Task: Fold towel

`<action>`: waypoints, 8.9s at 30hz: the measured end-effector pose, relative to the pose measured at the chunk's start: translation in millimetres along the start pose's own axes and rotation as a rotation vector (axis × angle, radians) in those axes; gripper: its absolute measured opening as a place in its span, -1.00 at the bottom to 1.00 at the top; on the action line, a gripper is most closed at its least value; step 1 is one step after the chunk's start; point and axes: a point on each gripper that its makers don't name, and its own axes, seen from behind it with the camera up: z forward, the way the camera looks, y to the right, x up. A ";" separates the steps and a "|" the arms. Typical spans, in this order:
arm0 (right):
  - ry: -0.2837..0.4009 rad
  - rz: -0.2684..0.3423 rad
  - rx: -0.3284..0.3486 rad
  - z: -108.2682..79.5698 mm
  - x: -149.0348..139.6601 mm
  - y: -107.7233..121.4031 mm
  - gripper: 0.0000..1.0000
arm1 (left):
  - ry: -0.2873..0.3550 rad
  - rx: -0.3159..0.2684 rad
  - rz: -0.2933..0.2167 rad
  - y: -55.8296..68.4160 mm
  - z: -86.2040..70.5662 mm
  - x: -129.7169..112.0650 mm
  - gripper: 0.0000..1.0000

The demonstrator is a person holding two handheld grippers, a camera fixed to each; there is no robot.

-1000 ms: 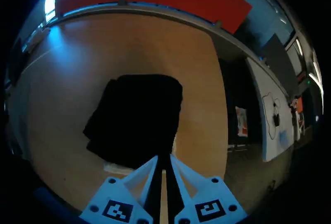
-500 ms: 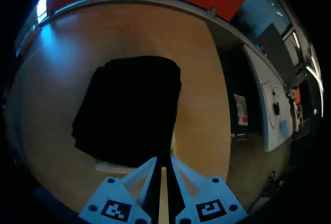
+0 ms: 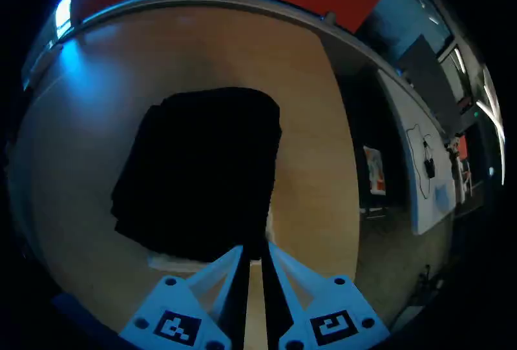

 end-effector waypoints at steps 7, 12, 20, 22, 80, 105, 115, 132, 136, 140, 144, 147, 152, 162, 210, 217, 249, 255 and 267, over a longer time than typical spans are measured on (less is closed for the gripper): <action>0.015 0.008 -0.014 -7.1 -0.5 3.9 -0.54 | 0.005 -0.001 0.006 -0.5 1.7 3.8 0.85; 0.013 0.008 -0.030 -10.6 -4.0 8.9 -0.37 | 0.006 -0.002 0.001 -1.0 2.8 5.3 0.84; 0.012 0.011 -0.062 -17.2 -8.3 16.9 -0.10 | 0.008 -0.006 0.002 -1.1 4.5 6.7 0.85; 0.018 0.019 -0.055 -19.2 -8.0 15.4 0.12 | 0.008 -0.007 -0.001 -0.9 4.7 6.3 0.85; 0.974 0.267 0.069 -184.4 193.4 -72.4 1.00 | 0.260 0.052 -0.048 -32.5 -3.4 108.1 0.85; 1.107 0.258 0.088 -229.5 237.5 -124.5 1.00 | 0.523 0.065 -0.083 -40.0 -33.2 196.4 0.84; 1.129 0.291 0.133 -242.6 253.9 -167.2 1.00 | 0.564 0.067 -0.102 -40.7 -41.7 209.7 0.84; 1.138 0.247 0.142 -252.7 268.3 -208.3 1.00 | 0.606 0.058 -0.117 -42.2 -48.3 210.1 0.84; 1.137 0.250 0.135 -255.6 269.4 -211.1 1.00 | 0.605 0.054 -0.114 -40.9 -44.4 204.7 0.84; 1.142 0.250 0.128 -252.2 268.1 -216.6 1.00 | 0.616 0.054 -0.106 -39.8 -39.4 197.3 0.85; 1.136 0.246 0.118 -241.5 262.8 -223.4 1.00 | 0.626 0.048 -0.107 -38.9 -32.1 185.6 0.85; 1.135 0.249 0.113 -235.6 258.1 -228.0 1.00 | 0.631 0.045 -0.112 -38.9 -24.3 175.7 0.84; 1.134 0.262 0.114 -222.4 248.9 -232.7 1.00 | 0.642 0.053 -0.112 -40.4 -9.8 159.1 0.85; 1.107 0.229 0.074 -194.6 234.4 -234.7 1.00 | 0.677 0.056 -0.126 -44.0 12.6 132.5 0.84; 1.160 0.209 0.053 -160.3 222.5 -247.8 1.00 | 0.711 0.112 -0.108 -64.9 54.6 68.1 0.84; 1.171 0.203 0.048 -156.3 224.2 -245.4 1.00 | 0.710 0.111 -0.105 -63.9 54.4 68.4 0.85; 1.146 0.311 0.103 -66.9 187.9 -243.6 1.00 | 0.710 0.112 -0.104 -63.4 54.4 68.6 0.88; 1.146 0.309 0.110 -59.7 184.9 -243.8 1.00 | 0.710 0.112 -0.104 -63.1 54.2 68.4 0.89; 1.159 0.326 0.097 -54.4 180.9 -240.9 0.99 | 0.710 0.112 -0.104 -62.7 54.3 68.5 0.88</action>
